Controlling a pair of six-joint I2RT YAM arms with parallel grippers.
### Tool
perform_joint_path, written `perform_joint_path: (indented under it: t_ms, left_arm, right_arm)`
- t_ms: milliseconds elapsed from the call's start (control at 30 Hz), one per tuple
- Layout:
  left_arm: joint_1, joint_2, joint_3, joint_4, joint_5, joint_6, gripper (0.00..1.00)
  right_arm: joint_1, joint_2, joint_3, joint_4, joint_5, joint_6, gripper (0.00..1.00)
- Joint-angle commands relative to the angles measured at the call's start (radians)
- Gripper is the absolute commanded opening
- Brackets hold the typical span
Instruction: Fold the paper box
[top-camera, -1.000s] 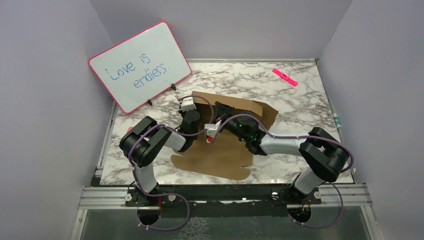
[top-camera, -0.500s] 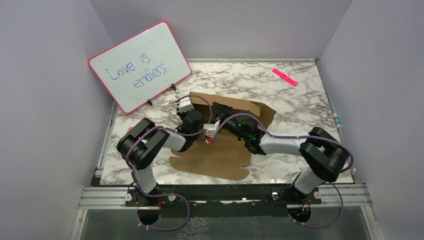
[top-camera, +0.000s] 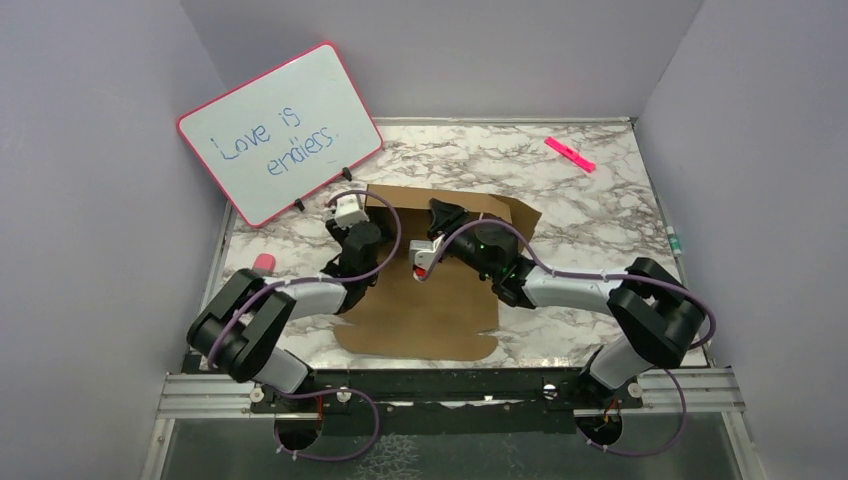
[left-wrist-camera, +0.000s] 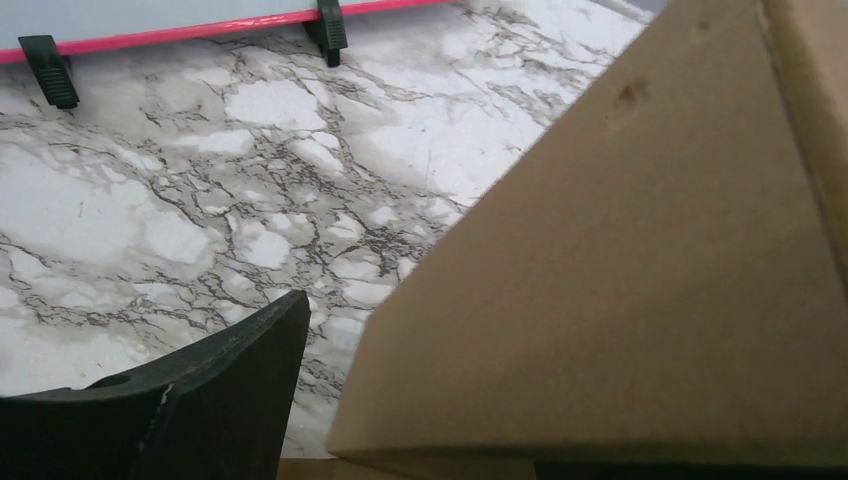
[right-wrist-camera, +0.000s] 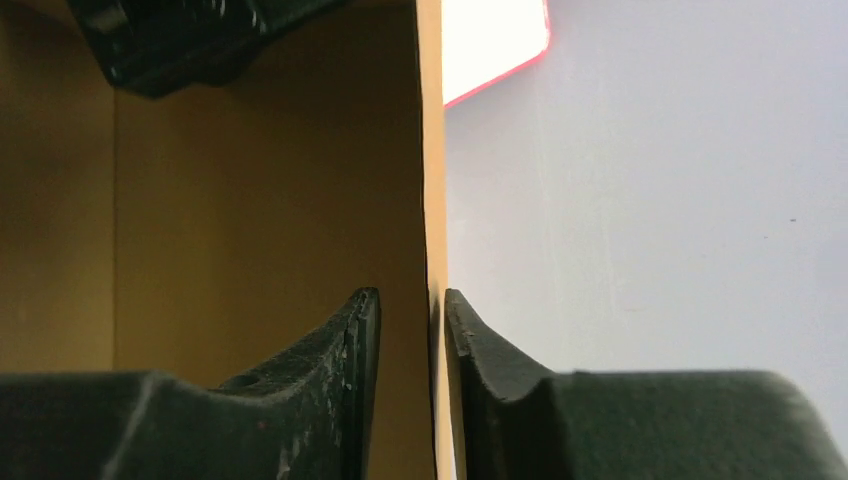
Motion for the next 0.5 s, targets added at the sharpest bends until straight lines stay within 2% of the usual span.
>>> perform_joint_path:
  t_ms: [0, 133, 300, 467]
  left_arm:
    - [0.008, -0.151, -0.035, -0.11, 0.139, -0.057, 0.76]
    - [0.008, -0.26, -0.067, -0.234, 0.24, -0.116, 0.81]
    - [0.008, -0.372, -0.127, -0.317, 0.322, -0.152, 0.83]
    - [0.009, -0.495, -0.106, -0.495, 0.349, -0.174, 0.87]
  right_arm:
    - [-0.003, -0.048, 0.022, -0.022, 0.02, 0.071, 0.4]
    - [-0.003, -0.055, 0.022, -0.033, 0.014, 0.095, 0.51]
    - [-0.003, -0.062, 0.027, -0.051, -0.002, 0.12, 0.55]
    - [-0.003, -0.109, 0.055, -0.128, -0.041, 0.201, 0.6]
